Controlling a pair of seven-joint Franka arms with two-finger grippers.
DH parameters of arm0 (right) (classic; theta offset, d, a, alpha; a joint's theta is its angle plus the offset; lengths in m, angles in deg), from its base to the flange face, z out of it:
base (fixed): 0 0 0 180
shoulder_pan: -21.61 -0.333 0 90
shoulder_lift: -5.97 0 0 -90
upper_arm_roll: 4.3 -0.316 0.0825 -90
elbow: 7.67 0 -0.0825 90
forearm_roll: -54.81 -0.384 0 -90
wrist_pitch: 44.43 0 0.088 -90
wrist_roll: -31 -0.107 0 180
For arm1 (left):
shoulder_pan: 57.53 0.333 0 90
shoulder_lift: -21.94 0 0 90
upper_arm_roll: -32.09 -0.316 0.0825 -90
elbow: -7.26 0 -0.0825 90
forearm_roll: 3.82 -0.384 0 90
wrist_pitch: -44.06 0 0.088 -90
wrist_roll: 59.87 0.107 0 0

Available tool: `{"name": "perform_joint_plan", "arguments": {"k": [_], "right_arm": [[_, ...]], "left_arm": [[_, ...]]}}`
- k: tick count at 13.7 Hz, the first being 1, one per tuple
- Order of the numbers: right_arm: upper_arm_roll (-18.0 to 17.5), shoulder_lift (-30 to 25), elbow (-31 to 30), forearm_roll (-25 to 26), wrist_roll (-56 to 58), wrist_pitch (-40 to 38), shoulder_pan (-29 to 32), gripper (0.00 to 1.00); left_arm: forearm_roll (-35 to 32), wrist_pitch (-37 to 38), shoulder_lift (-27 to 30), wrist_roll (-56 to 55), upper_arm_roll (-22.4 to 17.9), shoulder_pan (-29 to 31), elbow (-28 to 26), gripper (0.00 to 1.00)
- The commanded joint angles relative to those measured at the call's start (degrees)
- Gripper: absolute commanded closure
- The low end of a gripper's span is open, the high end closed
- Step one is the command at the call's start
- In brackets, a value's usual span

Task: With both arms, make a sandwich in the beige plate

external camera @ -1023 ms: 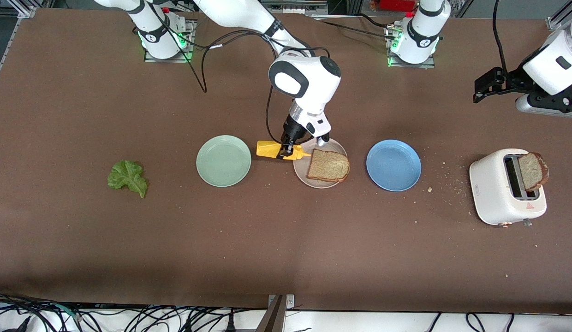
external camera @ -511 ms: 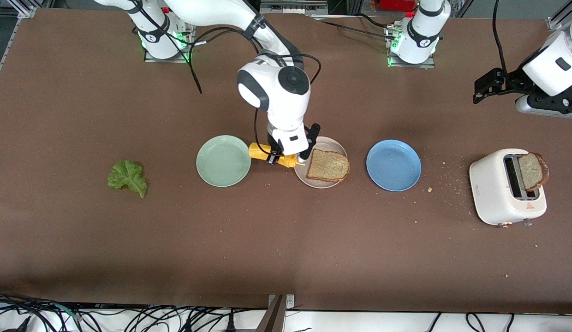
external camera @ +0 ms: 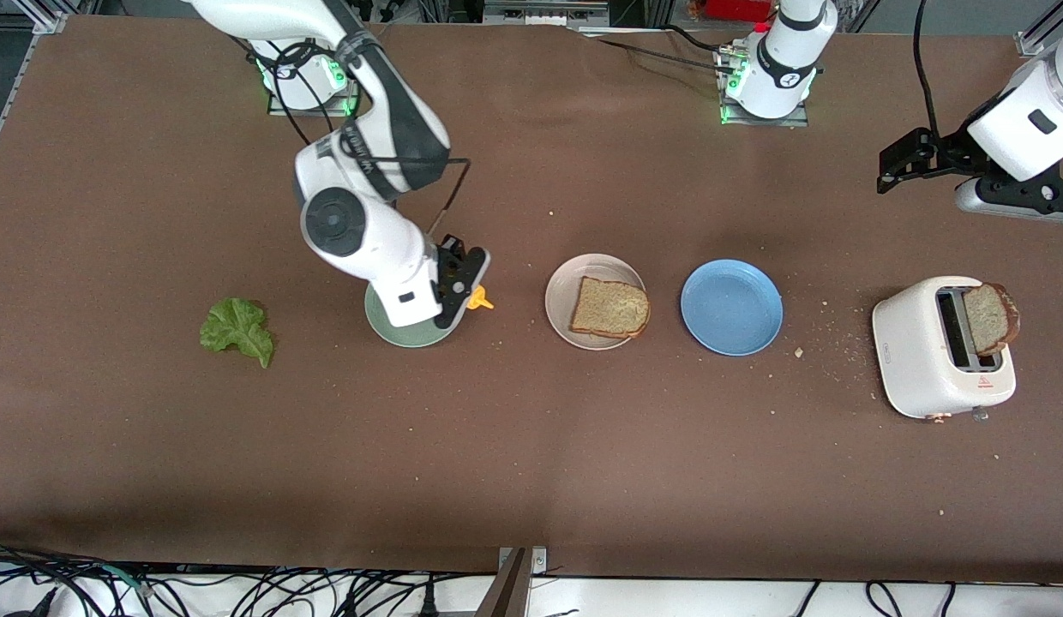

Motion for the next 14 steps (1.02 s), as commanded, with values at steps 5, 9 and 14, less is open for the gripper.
{"name": "perform_joint_plan", "arguments": {"k": [5,9,14], "right_arm": [[3.88,-4.04,-7.15,-25.74,38.13,-21.45,15.71,1.00],[4.08,5.43,-7.85,-38.29,60.18,-32.27,24.58,1.00],[4.43,13.54,-7.59,-43.00,74.99,-35.73,26.97,1.00]], "left_arm": [[1.30,-0.01,-0.23,-0.09,-0.12,0.46,0.22,0.00],[0.77,-0.01,-0.14,-0.44,-0.03,0.55,0.22,0.00],[0.60,-0.01,-0.23,-0.53,-0.03,0.38,0.22,0.00]]}}
